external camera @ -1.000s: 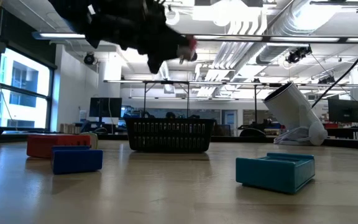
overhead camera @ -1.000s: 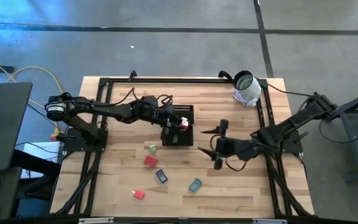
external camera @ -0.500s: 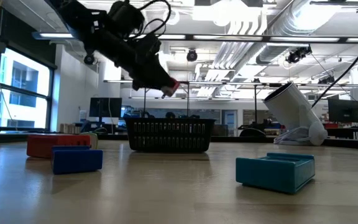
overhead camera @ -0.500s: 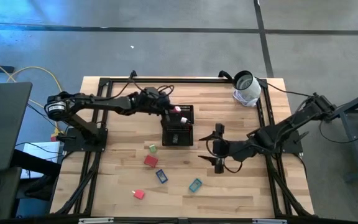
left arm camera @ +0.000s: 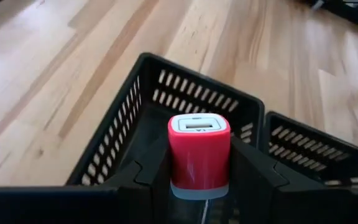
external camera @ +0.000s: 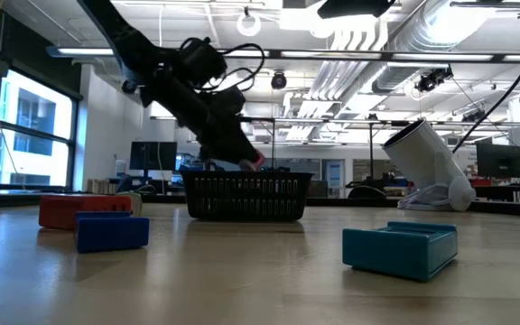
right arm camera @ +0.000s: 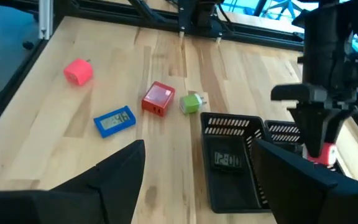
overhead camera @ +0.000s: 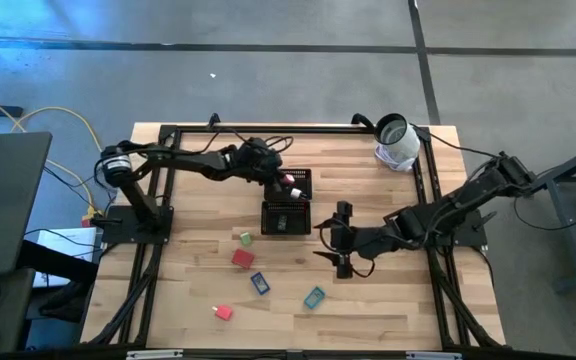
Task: Pick & Place Office items
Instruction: Put the pink and white charger adapter into the top black bin
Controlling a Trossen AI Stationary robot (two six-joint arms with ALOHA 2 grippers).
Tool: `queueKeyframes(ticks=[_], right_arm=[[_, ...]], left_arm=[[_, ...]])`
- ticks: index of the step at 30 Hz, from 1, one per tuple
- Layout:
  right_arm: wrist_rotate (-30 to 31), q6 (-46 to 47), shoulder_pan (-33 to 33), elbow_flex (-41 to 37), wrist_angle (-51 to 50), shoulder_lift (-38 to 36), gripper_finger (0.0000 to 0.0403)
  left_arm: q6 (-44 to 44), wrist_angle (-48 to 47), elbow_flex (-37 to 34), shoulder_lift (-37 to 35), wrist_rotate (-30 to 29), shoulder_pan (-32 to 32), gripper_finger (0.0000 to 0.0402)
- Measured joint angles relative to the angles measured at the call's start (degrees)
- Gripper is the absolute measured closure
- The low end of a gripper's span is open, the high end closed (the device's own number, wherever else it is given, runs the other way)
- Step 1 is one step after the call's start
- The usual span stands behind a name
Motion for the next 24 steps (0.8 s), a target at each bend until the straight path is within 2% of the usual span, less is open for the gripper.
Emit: queueKeyframes(ticks=[6, 19, 24], right_arm=[[-0.2, 1.1, 0.0, 0.0, -1.3, 0.0, 0.0125], [-0.2, 1.1, -0.1, 0.0, -1.2, 0.0, 0.0125], [-0.2, 1.2, -0.1, 0.0, -1.2, 0.0, 0.0125]], left_arm=[[2.2, -8.4, 3.4, 2.3, -0.8, -0.1, 0.0275], [5.7, -13.3, 4.0, 2.7, -0.5, -0.3, 0.0275], [8.5, -13.3, 4.5, 2.7, 0.1, -1.3, 0.0242]])
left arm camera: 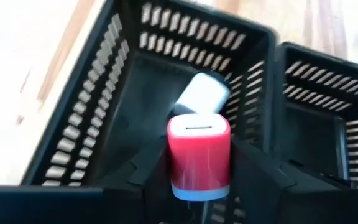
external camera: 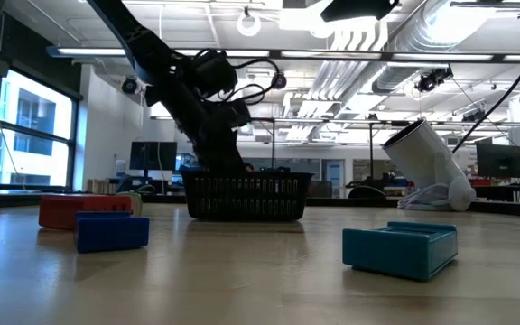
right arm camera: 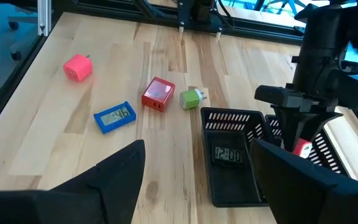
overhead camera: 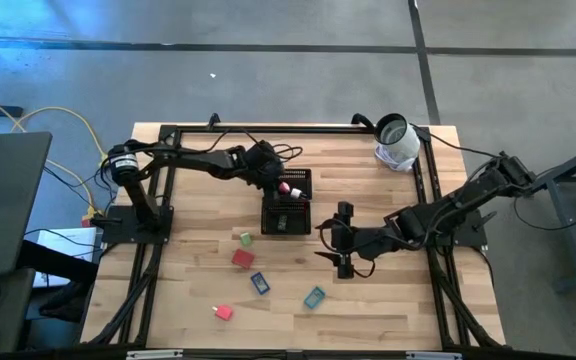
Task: Pick & Place Office items
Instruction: Put the pink and white charger adapter into the top black bin, then put the green charger adapter into the top black bin
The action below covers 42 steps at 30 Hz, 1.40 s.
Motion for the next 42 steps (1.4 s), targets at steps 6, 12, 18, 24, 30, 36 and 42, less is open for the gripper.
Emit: queueKeyframes(ticks=[6, 12, 18, 24, 30, 36, 42], right_arm=[[-0.1, 0.5, 0.0, 0.0, -0.3, 0.0, 0.0125], [-0.2, 2.1, 0.0, 0.0, -2.0, 0.0, 0.0125], [-0.2, 2.9, 0.0, 0.0, -2.8, 0.0, 0.0125], [-1.5, 2.9, 0.0, 0.0, -2.9, 0.2, 0.0125], [-1.5, 2.8, 0.0, 0.0, -2.8, 0.2, 0.0125], [-1.7, 2.7, 0.0, 0.0, -2.4, 0.2, 0.0125], [-2.9, 2.7, 0.0, 0.0, -0.6, 0.2, 0.0125]], left_arm=[[1.7, 0.7, 2.2, 0.0, -4.6, -2.5, 0.0185], [1.9, 0.8, 3.8, -0.1, -7.9, -3.7, 0.016], [1.7, -3.8, 4.0, -2.9, -8.2, -3.7, 0.0158], [1.8, -15.4, 4.0, -11.2, -9.7, -5.5, 0.0158], [-2.4, -28.3, 4.0, -20.8, -10.1, -10.0, 0.0157], [-10.1, -37.5, 4.0, -24.4, -12.6, -16.9, 0.0157], [-16.4, -42.8, 4.0, -21.9, -16.3, -23.7, 0.0157]])
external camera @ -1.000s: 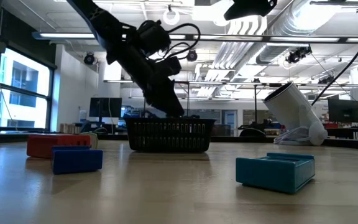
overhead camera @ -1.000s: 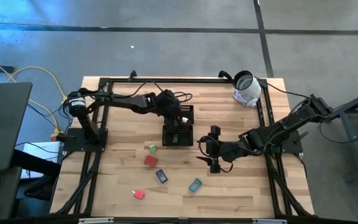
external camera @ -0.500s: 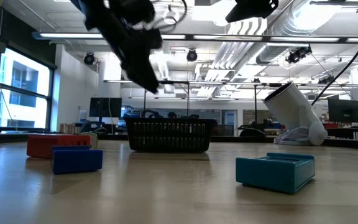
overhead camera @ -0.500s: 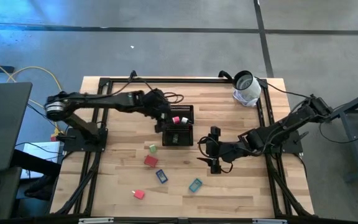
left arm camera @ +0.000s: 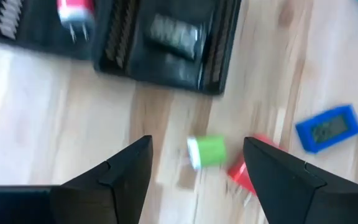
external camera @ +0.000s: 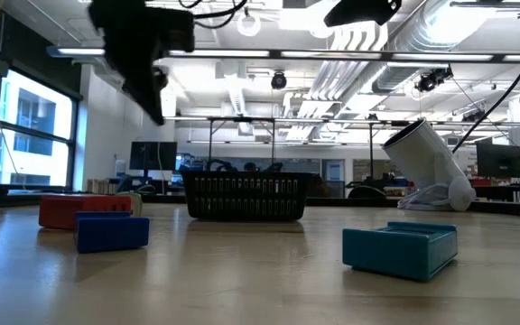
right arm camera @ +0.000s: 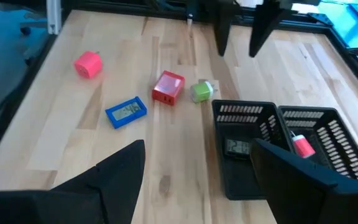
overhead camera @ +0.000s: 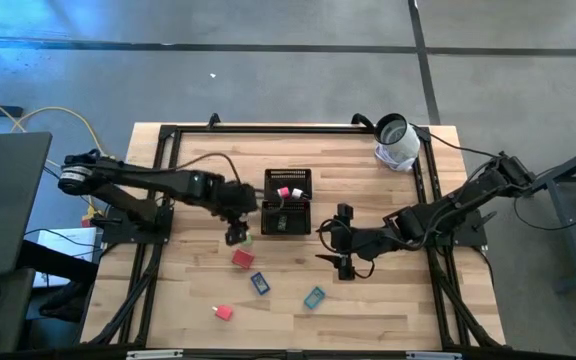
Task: Pick & Place Office items
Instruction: Put the green charger adapter into the top black bin
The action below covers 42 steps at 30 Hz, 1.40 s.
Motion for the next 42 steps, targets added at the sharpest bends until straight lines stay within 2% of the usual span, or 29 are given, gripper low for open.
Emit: queueKeyframes(ticks=[4, 18, 34, 42], right_arm=[[-0.2, 0.1, 0.0, 0.0, 0.2, 0.0, 0.0125], [-0.2, 0.2, 0.0, 0.0, -0.4, 0.0, 0.0125], [-0.2, 0.2, 0.0, 0.0, -0.6, 0.0, 0.0125], [-0.2, 0.2, 0.0, 0.0, -0.6, 0.0, 0.0125]], left_arm=[[-3.4, -1.9, 0.0, 2.4, -2.8, -2.3, 0.0157], [-4.8, -3.8, 0.0, 14.2, -2.7, -1.7, 0.0157], [-5.8, 0.3, 0.0, 14.4, 4.3, -3.2, 0.0157], [-5.8, 0.9, 0.0, 14.6, 4.3, -3.2, 0.0157]])
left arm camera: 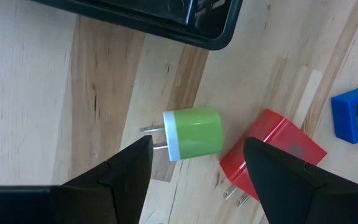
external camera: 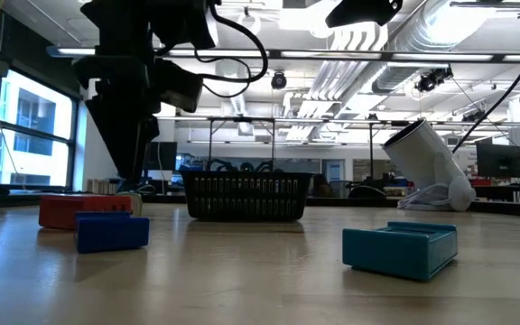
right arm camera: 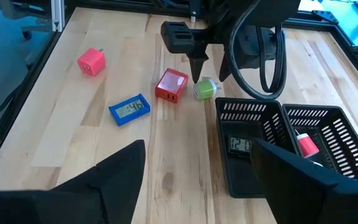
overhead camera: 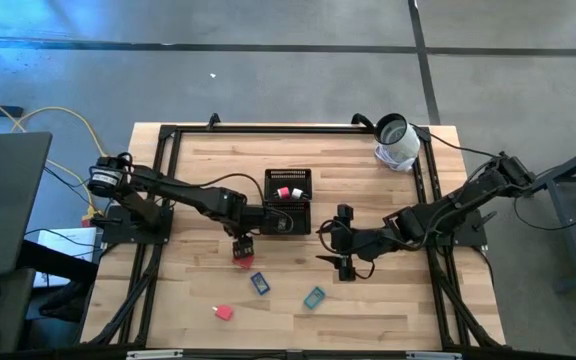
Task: Pick & Place Office items
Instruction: Put the green charger adapter into the top black bin
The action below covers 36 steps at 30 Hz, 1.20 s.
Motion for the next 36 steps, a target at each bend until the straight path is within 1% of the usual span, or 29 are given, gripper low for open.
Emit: queueKeyframes(ticks=[25, 29, 34, 36], right_arm=[[0.0, 0.4, 0.1, 0.0, -0.3, 0.0, 0.0125], [0.0, 0.4, 0.0, -0.1, -0.3, 0.0, 0.0125], [0.0, 0.4, 0.1, -0.1, -0.3, 0.0, 0.0125], [0.0, 0.5, 0.0, -0.1, -0.3, 0.0, 0.0125]], left_arm=[[-1.7, 1.2, 0.0, 6.1, 0.7, 0.0, 0.0158], [-0.6, 1.2, 0.0, 6.1, 0.7, 0.0, 0.0174], [-0.3, 1.2, 0.0, 6.1, 0.7, 0.0, 0.0217], [-0.2, 1.2, 0.0, 6.1, 0.8, 0.0, 0.0219]])
